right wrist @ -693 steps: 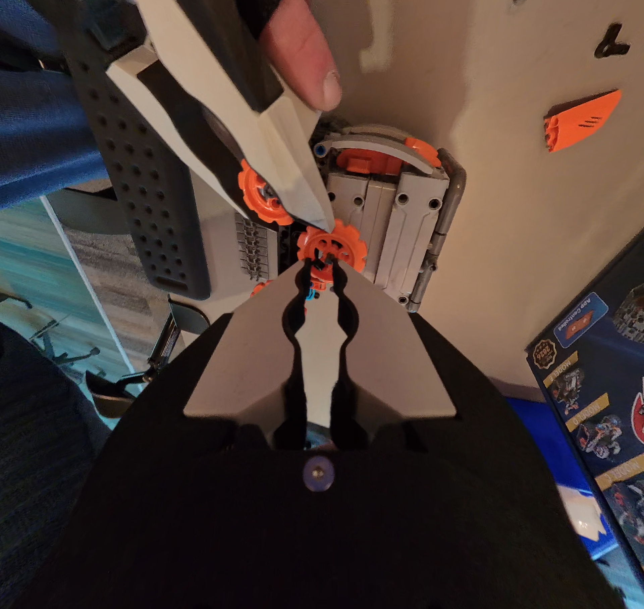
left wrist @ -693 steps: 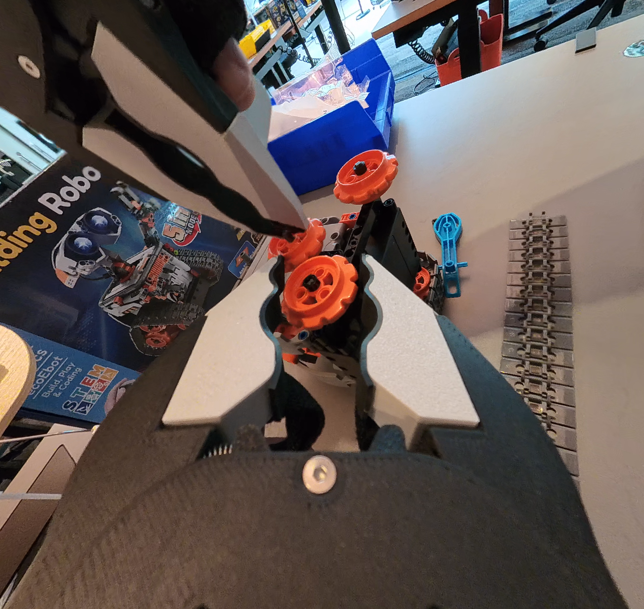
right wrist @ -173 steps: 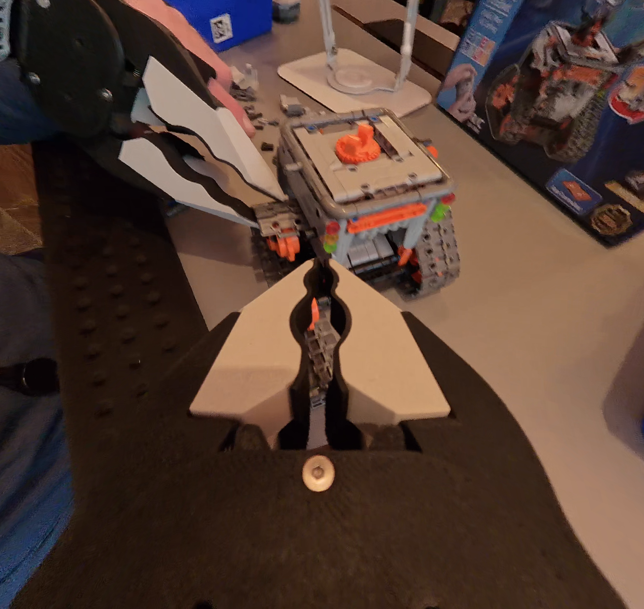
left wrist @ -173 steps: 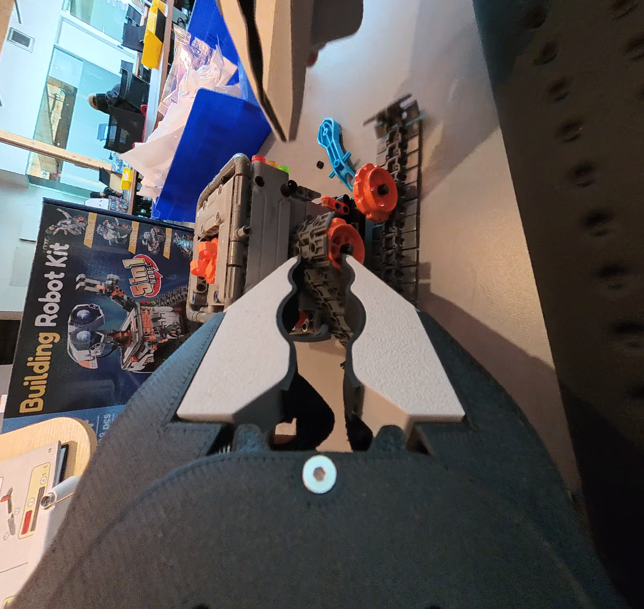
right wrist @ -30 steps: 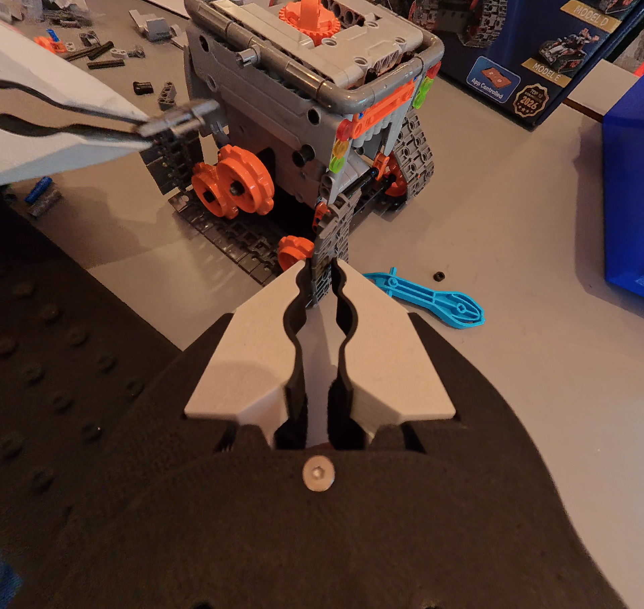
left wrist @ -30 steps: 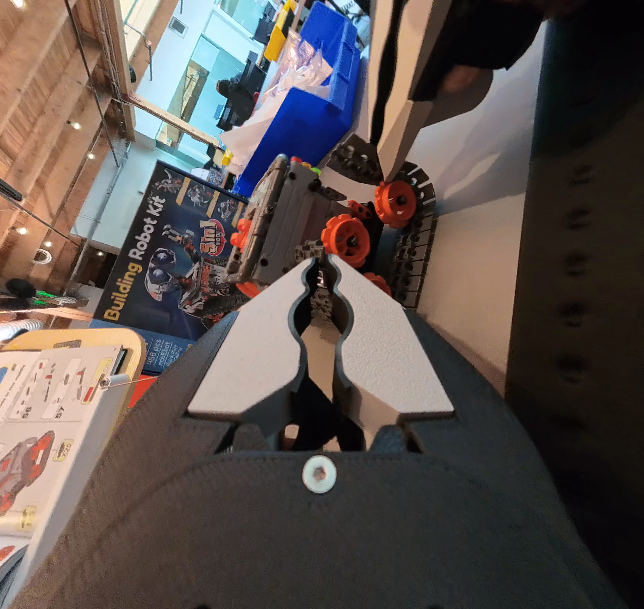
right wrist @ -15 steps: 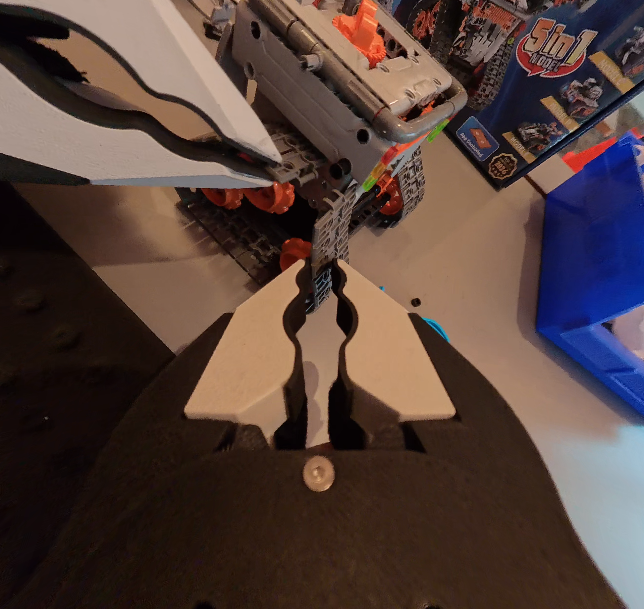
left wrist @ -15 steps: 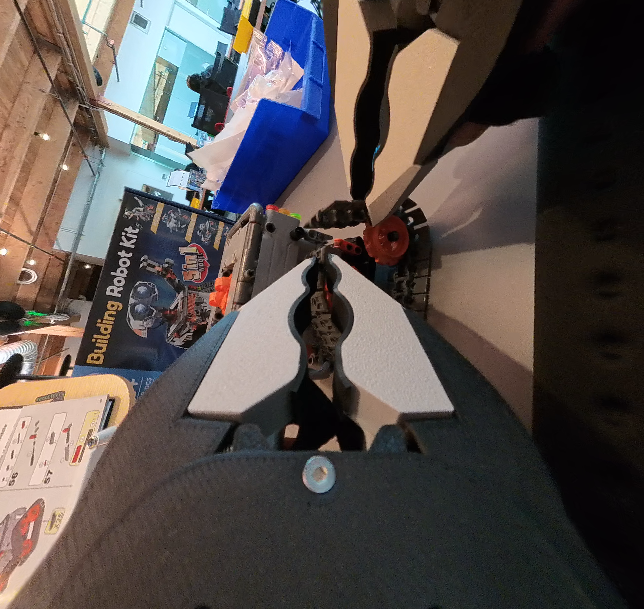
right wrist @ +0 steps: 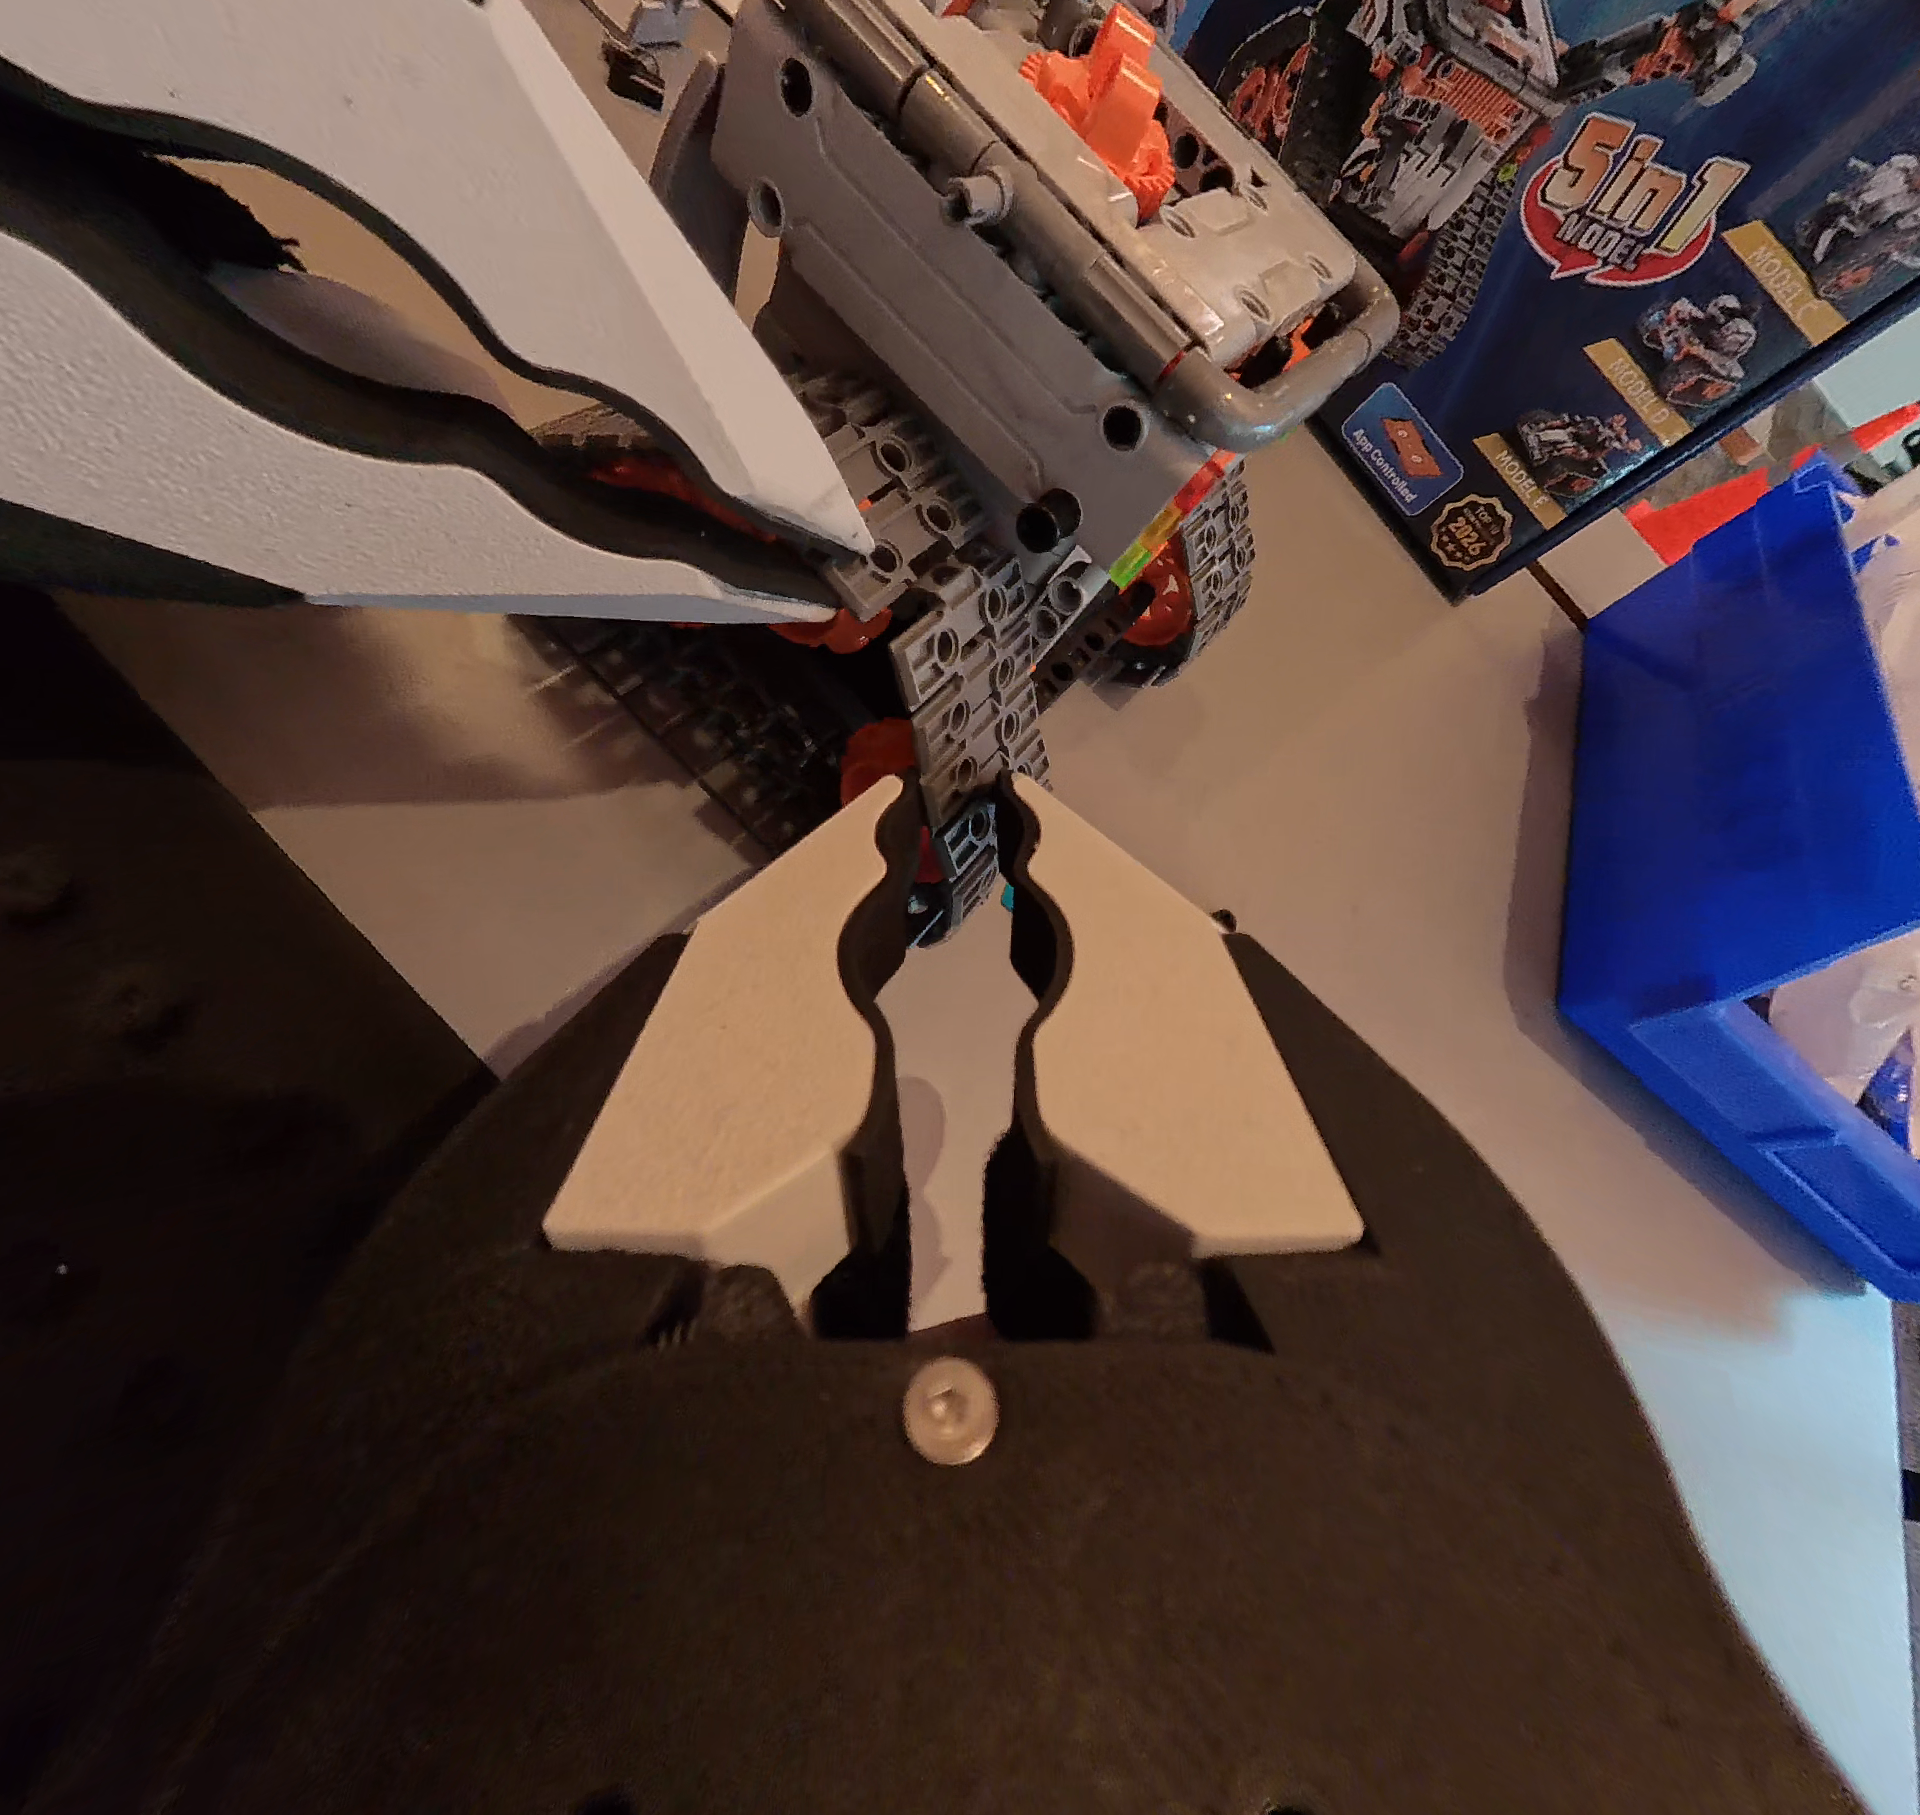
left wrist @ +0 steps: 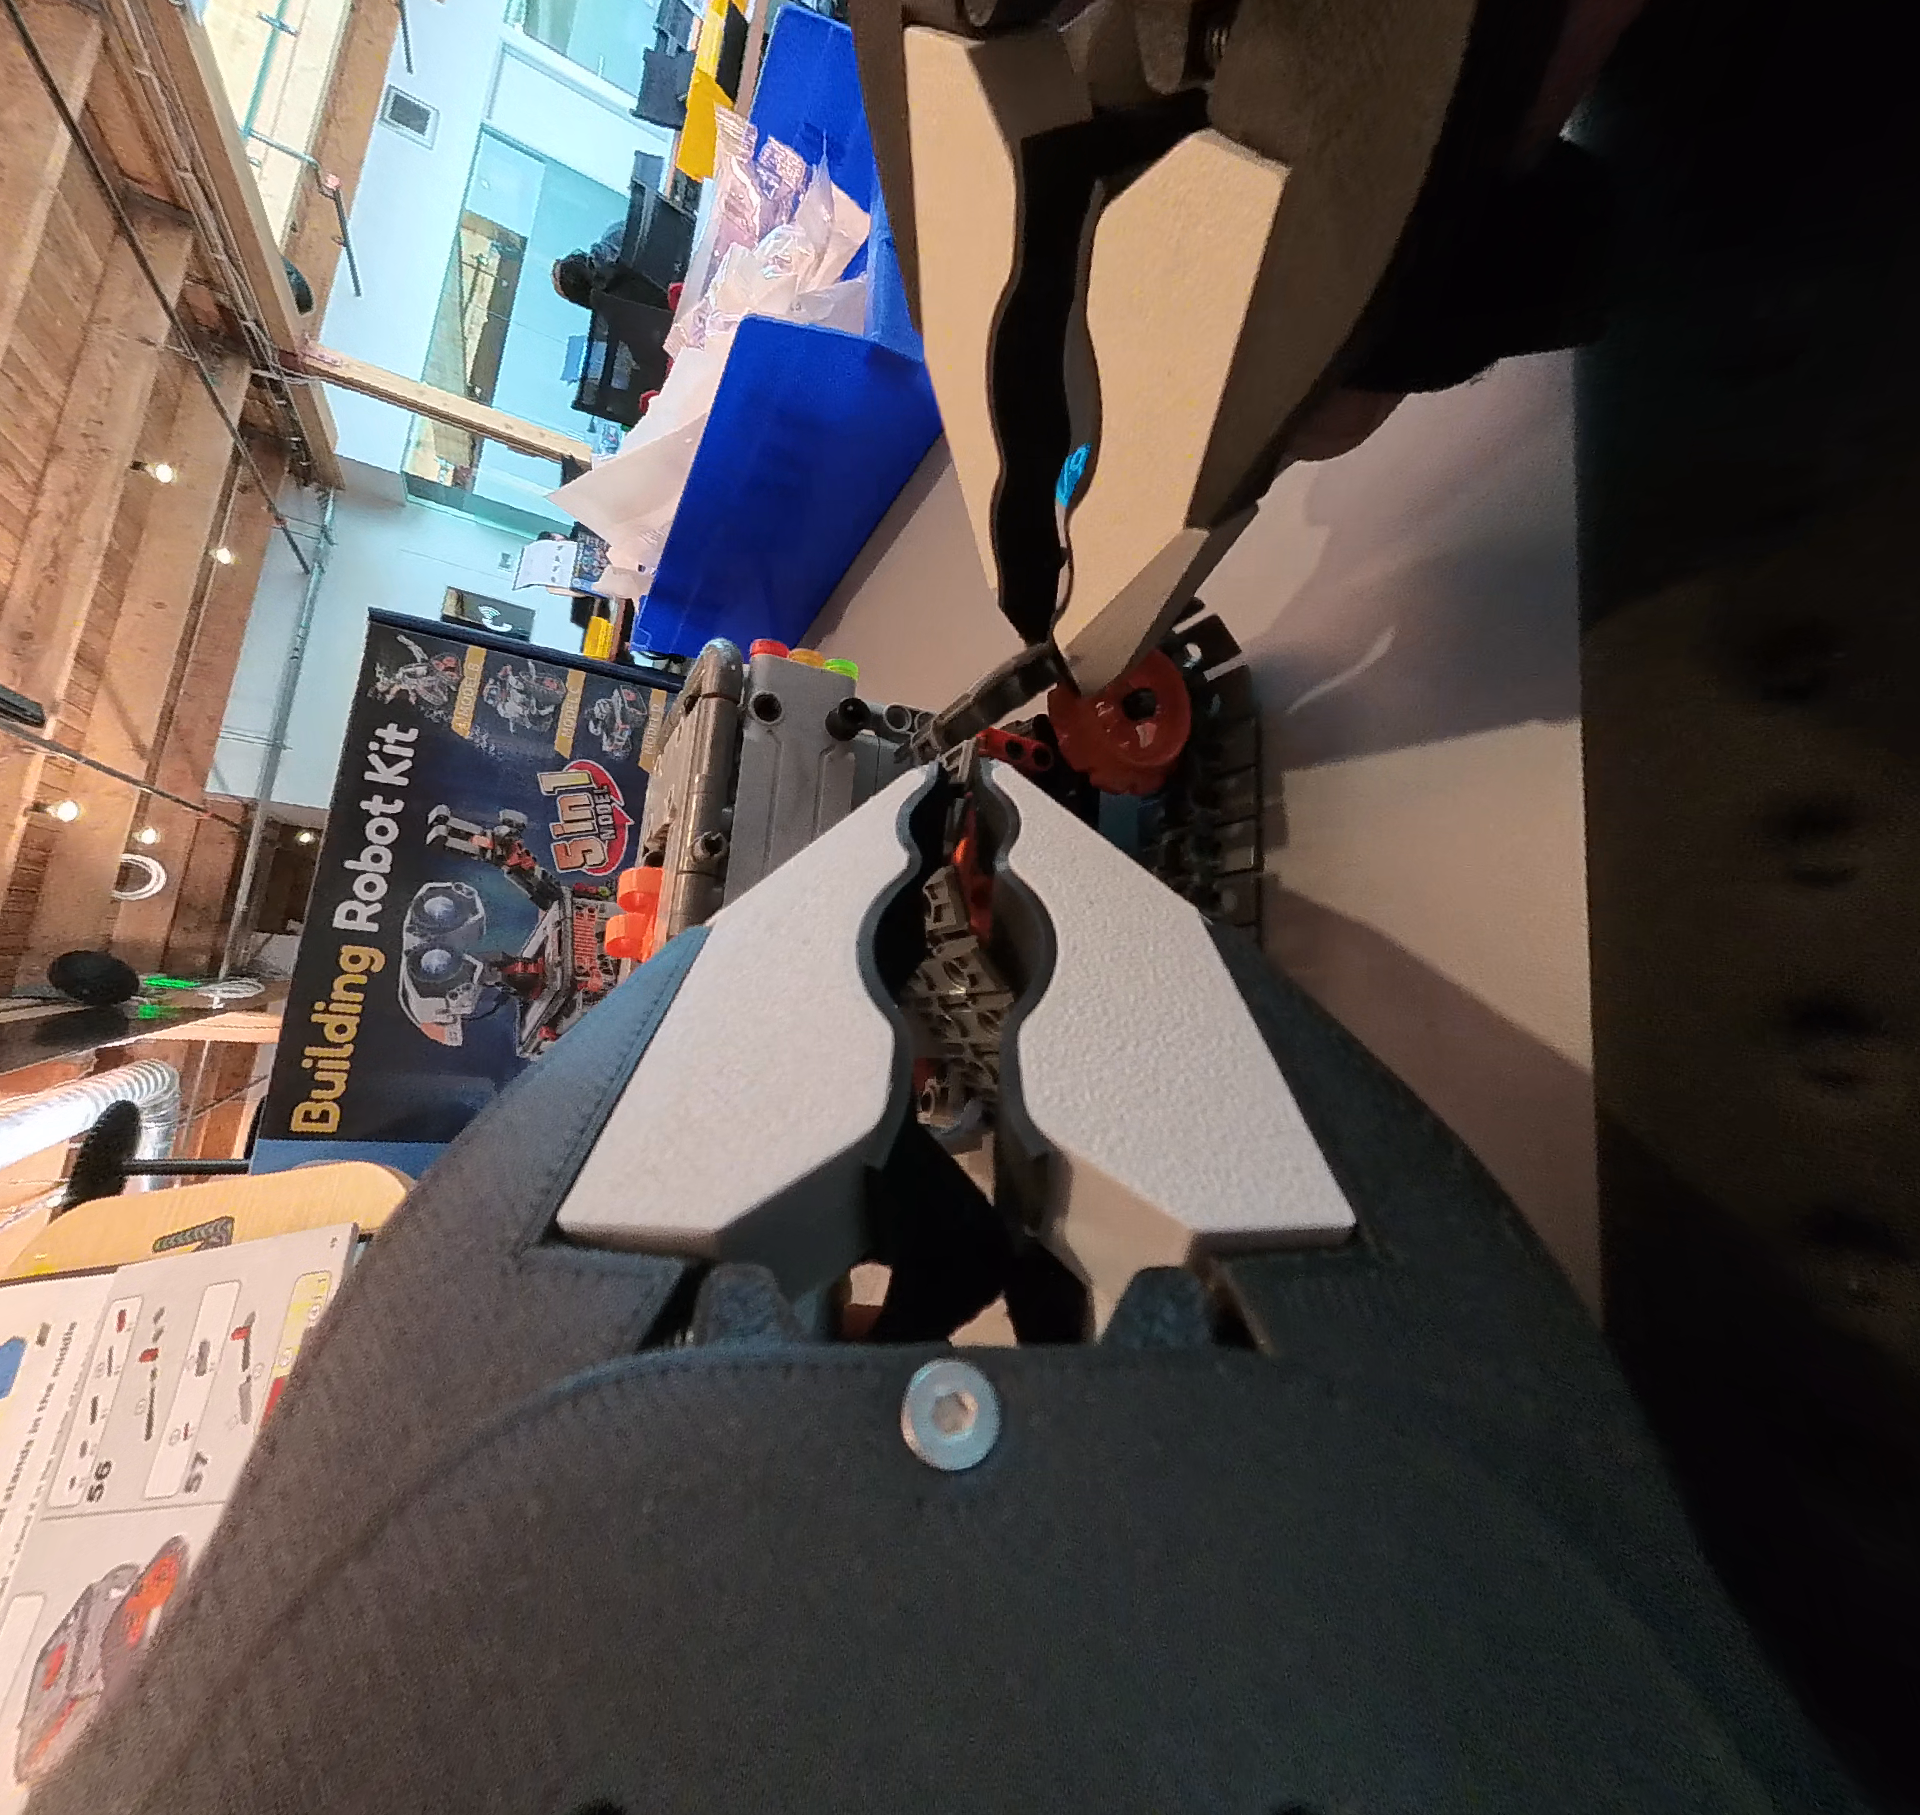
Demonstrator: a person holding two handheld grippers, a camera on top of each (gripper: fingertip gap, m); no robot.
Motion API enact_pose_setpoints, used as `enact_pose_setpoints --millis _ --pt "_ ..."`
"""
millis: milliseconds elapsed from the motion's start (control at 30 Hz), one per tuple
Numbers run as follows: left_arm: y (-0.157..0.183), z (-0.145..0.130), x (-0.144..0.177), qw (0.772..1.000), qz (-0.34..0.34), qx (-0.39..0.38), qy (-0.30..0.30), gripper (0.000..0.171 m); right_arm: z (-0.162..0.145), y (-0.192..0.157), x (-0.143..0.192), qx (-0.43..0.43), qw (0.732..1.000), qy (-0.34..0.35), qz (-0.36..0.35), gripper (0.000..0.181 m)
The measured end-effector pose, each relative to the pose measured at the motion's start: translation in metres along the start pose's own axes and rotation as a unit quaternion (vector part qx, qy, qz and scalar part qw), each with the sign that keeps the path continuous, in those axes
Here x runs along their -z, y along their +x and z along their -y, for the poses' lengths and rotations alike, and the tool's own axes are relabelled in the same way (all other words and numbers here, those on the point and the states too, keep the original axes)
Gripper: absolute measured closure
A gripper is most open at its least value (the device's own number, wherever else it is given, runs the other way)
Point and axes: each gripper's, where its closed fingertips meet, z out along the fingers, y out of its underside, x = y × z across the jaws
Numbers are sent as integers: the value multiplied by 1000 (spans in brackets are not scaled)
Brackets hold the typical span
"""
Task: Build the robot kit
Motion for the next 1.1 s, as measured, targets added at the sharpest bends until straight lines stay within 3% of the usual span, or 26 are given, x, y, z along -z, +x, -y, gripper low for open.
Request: enact_pose_setpoints --millis 200,867,933,1000,1100 --pt "1 1 -3 1000 -3 -5 1 168 7 1 -2 63 998 1 -28 174" --pt "1 1 -5 1000 -12 17 16 166 28 -3 -1 122 988 98 18 175" --pt "0 1 -4 1000 -4 13 18 163 28 -3 -1 126 987 101 23 175" --pt "-3 -2 -3 1000 7 14 11 145 29 -5 -1 127 986 103 30 175" --pt "-3 -8 -3 1000 8 20 -3 143 29 -7 -3 126 986 104 34 175"
